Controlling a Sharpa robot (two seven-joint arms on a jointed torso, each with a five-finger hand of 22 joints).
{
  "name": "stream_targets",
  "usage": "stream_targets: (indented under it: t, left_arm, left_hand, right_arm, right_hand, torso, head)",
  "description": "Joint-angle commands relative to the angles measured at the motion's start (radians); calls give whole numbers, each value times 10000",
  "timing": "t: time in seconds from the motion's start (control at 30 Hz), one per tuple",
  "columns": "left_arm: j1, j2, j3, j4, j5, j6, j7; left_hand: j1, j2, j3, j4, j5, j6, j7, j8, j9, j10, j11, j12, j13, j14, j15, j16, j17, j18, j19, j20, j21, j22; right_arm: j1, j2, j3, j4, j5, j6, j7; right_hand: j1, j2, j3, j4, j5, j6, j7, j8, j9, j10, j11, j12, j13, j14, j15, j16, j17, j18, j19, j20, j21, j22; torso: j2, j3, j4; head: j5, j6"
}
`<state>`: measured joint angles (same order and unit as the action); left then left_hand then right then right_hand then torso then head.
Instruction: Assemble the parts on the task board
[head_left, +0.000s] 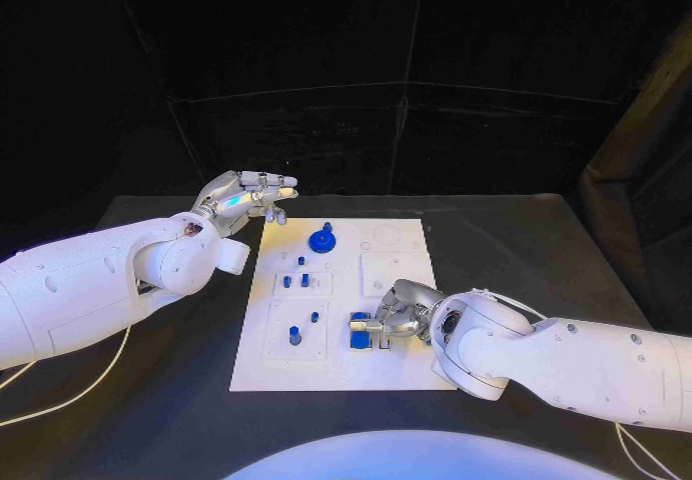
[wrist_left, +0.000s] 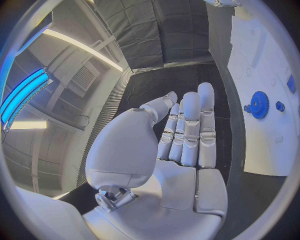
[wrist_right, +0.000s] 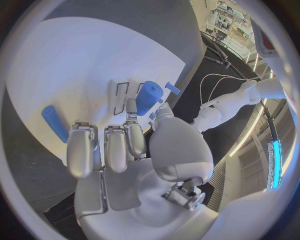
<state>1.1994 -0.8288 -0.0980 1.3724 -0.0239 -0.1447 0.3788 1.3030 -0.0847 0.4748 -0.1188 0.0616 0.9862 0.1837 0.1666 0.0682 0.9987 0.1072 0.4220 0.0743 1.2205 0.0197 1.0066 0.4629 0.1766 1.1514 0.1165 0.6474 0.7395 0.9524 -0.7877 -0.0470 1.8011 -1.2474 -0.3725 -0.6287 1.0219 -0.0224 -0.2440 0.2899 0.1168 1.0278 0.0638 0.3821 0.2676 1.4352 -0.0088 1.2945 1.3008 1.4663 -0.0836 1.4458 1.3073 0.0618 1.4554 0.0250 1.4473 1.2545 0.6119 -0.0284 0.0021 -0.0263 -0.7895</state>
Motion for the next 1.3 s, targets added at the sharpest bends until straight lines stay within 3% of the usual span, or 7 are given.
stream_targets:
  t: [0.03, 0.2, 0.5, 0.67, 0.87, 1.13, 1.3]
  left_arm:
    - [15, -12, 7, 22, 21, 114, 12]
    - [16, -19, 7, 25, 21, 118, 0]
    - [16, -31, 7, 31, 21, 132, -17]
    - [16, -30, 7, 32, 21, 140, -19]
    - [16, -36, 7, 36, 21, 136, -19]
    - [14, -44, 6, 17, 21, 134, -18]
    - [12, -29, 5, -8, 21, 123, -7]
  left_hand:
    - [-81, 48, -41, -30, -48, -74, -16, 12, -8, -54, 8, 59, -14, -92, 3, -55, -12, 58, -70, 25, -53, -12]
    - [-76, 45, -53, -44, -48, -88, -9, 21, -7, -72, 12, 75, -17, -105, 5, -60, -27, 60, -79, 29, -68, -21]
    - [-76, 45, -53, -44, -48, -88, -9, 21, -7, -72, 12, 75, -17, -105, 5, -60, -27, 60, -79, 29, -68, -21]
    - [-76, 45, -53, -44, -48, -88, -9, 21, -7, -72, 12, 75, -17, -105, 5, -60, -27, 60, -79, 29, -68, -21]
    - [-76, 45, -53, -44, -48, -88, -9, 21, -7, -72, 12, 75, -17, -105, 5, -60, -27, 60, -79, 29, -68, -21]
    - [-71, 46, -54, -49, -47, -93, -8, 23, -7, -78, 13, 79, -18, -107, 6, -61, -32, 60, -80, 30, -72, -23]
    - [-65, 49, -52, -54, -46, -94, -9, 25, -6, -79, 13, 81, -18, -108, 6, -61, -33, 61, -80, 30, -73, -24]
  right_arm:
    - [14, 25, 5, 11, -389, -52, -73]
    - [15, 18, 5, 30, -504, -34, -41]
    - [14, -42, 5, 147, -710, 161, 162]
    - [14, -28, 5, 139, -1023, 252, 149]
    - [14, -212, 5, 183, -1184, -155, 209]
    - [62, -1491, 15, 790, -421, -755, 1208]
    - [165, -2442, 17, 983, -125, -534, 1804]
  right_hand:
    - [-331, -556, 321, 42, -247, -123, 70, -127, 9, -190, 36, -288, -165, 566, 96, -98, 234, 5, -94, 74, -73, -126]
    - [-487, -813, 586, 60, -294, -159, 102, -193, 34, -333, 56, -594, -407, 536, 115, -209, 85, 31, -152, 106, -146, -267]
    - [1305, -305, 1089, -657, 895, 6, 40, -141, 195, -261, 2, -612, -345, 558, 72, -246, 96, 28, -127, 75, -162, -233]
    - [2289, -130, 1278, -1332, 740, 161, -21, 21, 321, -238, -59, -620, -317, 564, 23, -256, 107, 23, -112, 35, -164, -208]
    - [2306, 24, 1285, -1414, 651, 49, 9, 15, 354, -209, -42, -606, -283, 571, 26, -254, 128, 14, -96, 24, -159, -179]
    - [1697, 79, 832, -1060, 1736, -450, 173, -358, 244, -187, 96, -600, -237, 586, 135, -234, 181, 7, -77, 108, -153, -147]
    - [2028, 284, 843, -1224, 2246, -609, 270, -619, 98, -220, 174, -647, -247, 588, 203, -231, 197, 9, -81, 171, -156, -143]
  torso:
    - [-11, 3, -5]
    - [-17, 4, -9]
    - [-10, 11, -4]
    - [-8, 7, 1]
    - [-14, 9, -5]
    - [-49, 14, -55]
    - [-76, 21, -98]
  head:
    - [2, -10]
    - [4, -14]
    - [9, -26]
    - [4, -33]
    - [-7, -22]
    - [-61, -21]
    - [-120, 0]
